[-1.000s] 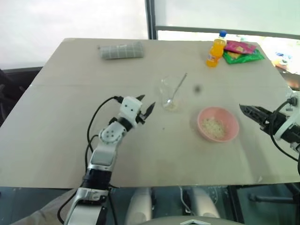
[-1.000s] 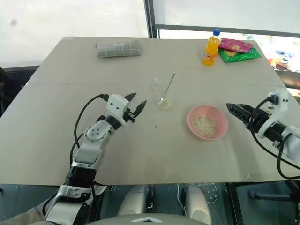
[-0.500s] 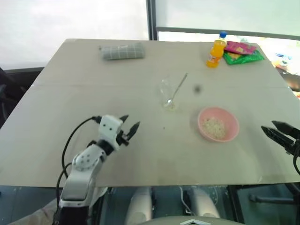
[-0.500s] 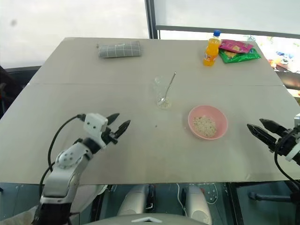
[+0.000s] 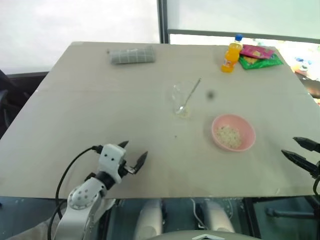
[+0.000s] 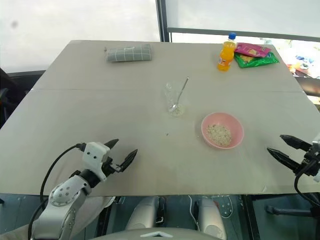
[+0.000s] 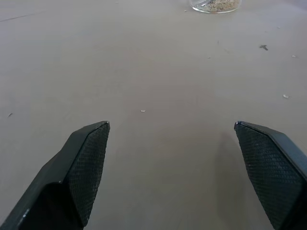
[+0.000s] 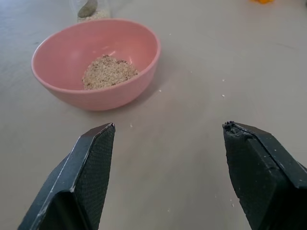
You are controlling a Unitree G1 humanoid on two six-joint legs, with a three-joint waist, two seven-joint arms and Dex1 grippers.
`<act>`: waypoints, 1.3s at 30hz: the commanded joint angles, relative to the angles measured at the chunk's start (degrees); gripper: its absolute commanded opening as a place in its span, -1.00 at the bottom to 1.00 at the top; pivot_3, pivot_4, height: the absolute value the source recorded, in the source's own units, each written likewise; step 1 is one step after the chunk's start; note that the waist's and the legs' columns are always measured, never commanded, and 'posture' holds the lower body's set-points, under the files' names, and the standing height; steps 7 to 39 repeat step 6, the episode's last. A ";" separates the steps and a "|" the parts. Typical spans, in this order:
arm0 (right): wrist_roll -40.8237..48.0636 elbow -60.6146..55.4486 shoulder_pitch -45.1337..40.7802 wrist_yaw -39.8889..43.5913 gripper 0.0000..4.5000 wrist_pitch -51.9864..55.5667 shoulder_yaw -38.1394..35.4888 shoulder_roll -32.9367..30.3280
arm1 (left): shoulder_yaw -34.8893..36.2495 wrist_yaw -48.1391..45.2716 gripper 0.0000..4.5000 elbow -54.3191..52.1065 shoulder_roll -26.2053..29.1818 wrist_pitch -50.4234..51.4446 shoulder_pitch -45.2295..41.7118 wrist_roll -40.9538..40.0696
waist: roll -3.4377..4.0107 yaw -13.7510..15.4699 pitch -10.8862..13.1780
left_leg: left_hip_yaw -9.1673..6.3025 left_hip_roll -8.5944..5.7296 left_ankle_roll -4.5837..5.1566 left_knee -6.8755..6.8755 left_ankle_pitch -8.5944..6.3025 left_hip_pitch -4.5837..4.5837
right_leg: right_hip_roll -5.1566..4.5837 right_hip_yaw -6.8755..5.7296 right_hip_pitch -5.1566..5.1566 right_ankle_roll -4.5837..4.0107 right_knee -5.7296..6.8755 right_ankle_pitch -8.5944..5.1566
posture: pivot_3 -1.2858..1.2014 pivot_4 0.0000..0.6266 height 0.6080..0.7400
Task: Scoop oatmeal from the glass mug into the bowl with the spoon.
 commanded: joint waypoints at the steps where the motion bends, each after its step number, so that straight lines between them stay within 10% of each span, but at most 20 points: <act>1: -0.80 -0.64 -0.38 -0.01 0.59 -1.56 -0.58 -0.21 | 0.60 0.83 0.97 -2.36 0.27 -0.83 0.11 0.52 | 0.01 0.01 0.00 | -0.01 0.00 0.00 0.00 0.00 0.00 | 0.00 0.00 0.00 0.00 0.00 0.00 | 0.03 -0.52 1.00; 39: -0.62 -1.30 -1.09 -0.13 0.59 -0.11 0.05 -0.52 | 1.01 0.15 0.97 -2.48 -0.09 -1.42 0.56 -0.86 | 0.01 0.01 0.00 | 0.01 0.01 0.00 0.00 0.00 0.01 | -0.01 0.01 0.00 -0.01 0.00 0.00 | 0.03 -0.52 1.00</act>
